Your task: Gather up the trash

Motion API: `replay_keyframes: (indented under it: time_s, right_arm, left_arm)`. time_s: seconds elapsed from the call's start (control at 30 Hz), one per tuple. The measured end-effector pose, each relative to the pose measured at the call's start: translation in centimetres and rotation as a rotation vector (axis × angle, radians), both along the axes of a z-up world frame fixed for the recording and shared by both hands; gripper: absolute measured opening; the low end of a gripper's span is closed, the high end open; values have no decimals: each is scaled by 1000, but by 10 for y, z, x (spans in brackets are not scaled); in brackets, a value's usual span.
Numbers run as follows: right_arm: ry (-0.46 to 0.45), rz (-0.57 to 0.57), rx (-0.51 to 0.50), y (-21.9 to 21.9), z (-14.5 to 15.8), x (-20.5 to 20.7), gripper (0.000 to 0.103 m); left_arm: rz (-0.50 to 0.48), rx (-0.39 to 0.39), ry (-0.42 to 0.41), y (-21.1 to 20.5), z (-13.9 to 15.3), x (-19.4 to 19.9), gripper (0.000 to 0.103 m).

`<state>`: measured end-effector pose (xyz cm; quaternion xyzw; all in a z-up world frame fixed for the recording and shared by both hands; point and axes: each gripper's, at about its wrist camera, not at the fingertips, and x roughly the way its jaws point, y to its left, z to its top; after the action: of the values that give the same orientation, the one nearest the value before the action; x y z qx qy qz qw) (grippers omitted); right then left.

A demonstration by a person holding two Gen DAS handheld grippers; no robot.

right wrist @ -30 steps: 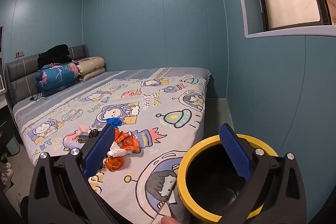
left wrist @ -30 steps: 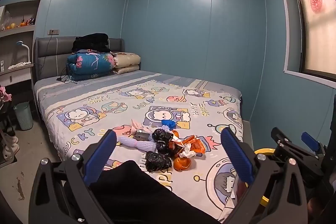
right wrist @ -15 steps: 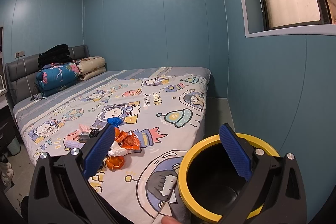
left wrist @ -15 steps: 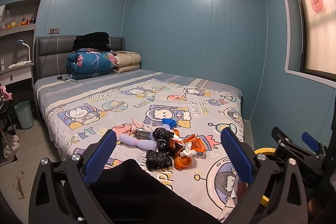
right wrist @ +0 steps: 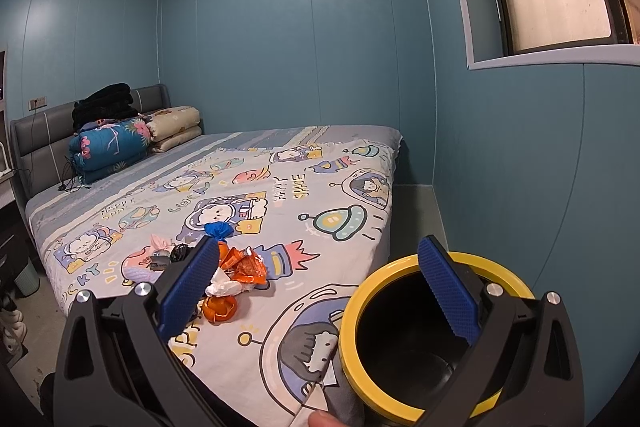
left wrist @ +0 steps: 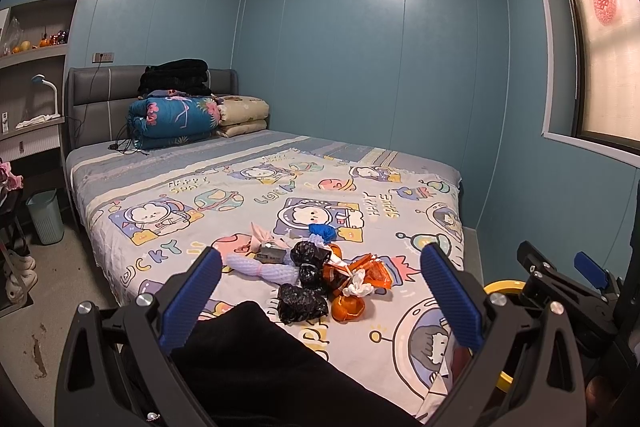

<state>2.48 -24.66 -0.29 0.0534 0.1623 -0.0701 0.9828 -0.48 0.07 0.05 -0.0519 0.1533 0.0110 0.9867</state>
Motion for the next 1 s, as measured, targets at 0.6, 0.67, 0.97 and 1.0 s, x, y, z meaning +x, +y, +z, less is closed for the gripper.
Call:
replay_keyframes:
  time_s: [0.6, 0.67, 0.97, 1.0]
  right_arm:
    - [1, -1, 2, -1, 0, -1, 95]
    - [1, 0, 5, -1, 0, -1, 95]
    - [1, -1, 5, -2, -1, -1, 95]
    - [1, -2, 4, -1, -1, -1, 95]
  left_arm:
    - [0, -1, 5, 1, -2, 0, 96]
    - [0, -2, 6, 2, -2, -1, 96]
    - [0, 0, 6, 1, -2, 0, 96]
    - [0, 0, 6, 1, -2, 0, 96]
